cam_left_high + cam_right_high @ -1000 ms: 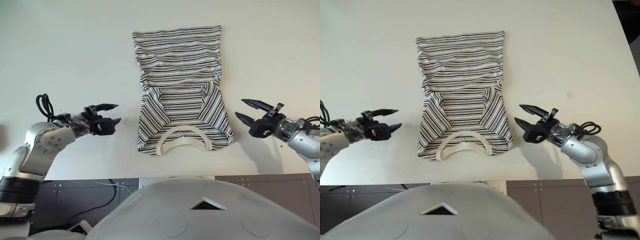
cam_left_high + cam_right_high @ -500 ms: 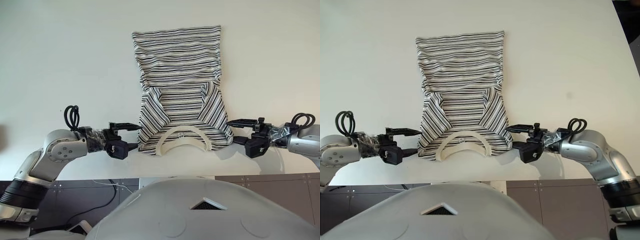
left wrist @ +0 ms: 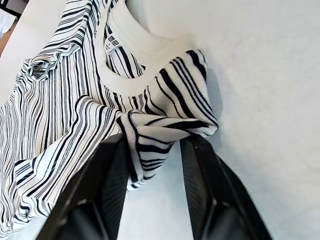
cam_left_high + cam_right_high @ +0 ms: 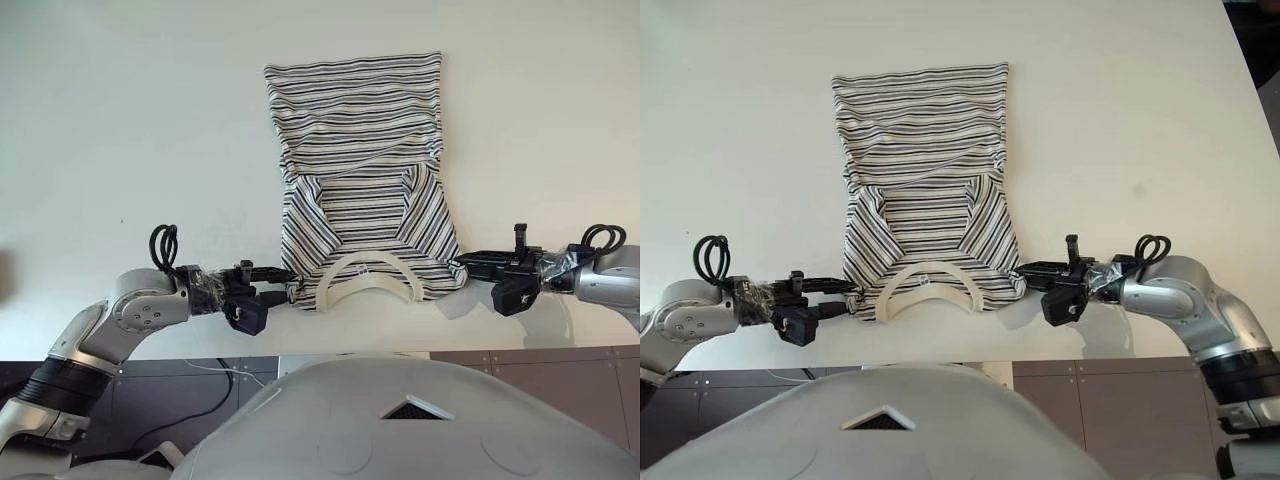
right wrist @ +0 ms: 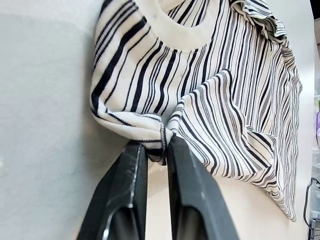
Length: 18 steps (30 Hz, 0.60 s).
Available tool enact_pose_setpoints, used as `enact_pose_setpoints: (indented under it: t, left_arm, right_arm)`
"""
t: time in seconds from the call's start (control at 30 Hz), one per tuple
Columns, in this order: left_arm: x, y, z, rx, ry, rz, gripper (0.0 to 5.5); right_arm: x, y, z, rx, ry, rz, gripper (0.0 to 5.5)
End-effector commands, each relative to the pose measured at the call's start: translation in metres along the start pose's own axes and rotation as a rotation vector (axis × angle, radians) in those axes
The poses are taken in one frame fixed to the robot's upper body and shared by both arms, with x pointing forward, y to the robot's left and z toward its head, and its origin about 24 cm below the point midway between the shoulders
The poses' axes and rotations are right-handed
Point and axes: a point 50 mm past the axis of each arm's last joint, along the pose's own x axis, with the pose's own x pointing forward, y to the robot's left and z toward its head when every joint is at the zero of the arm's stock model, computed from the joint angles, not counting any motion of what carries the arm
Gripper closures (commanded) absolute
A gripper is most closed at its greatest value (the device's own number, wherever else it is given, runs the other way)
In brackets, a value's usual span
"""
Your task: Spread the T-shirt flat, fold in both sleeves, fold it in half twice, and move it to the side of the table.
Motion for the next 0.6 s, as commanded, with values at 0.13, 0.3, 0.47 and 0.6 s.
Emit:
enact_pose_setpoints:
  t: [0.13,0.3,0.47,0.6]
  left_arm:
    - [0.0,-0.015,-0.01,-0.065,0.062,-0.085,4.91]
    - [-0.003,-0.017,0.002,-0.156,0.013,-0.112,5.37]
    - [-0.015,-0.02,0.019,-0.454,-0.078,-0.1,5.37]
    - [-0.025,0.015,0.021,-0.6,-0.154,0.057,5.37]
  right_arm:
    - [0.007,-0.006,0.008,-0.001,-0.032,-0.019,5.4]
    - [0.003,0.003,0.017,0.065,-0.055,0.065,5.4]
    - [-0.009,0.019,0.039,0.345,-0.142,0.161,5.4]
    - [-0.011,-0.014,0.042,0.577,-0.231,-0.002,5.4]
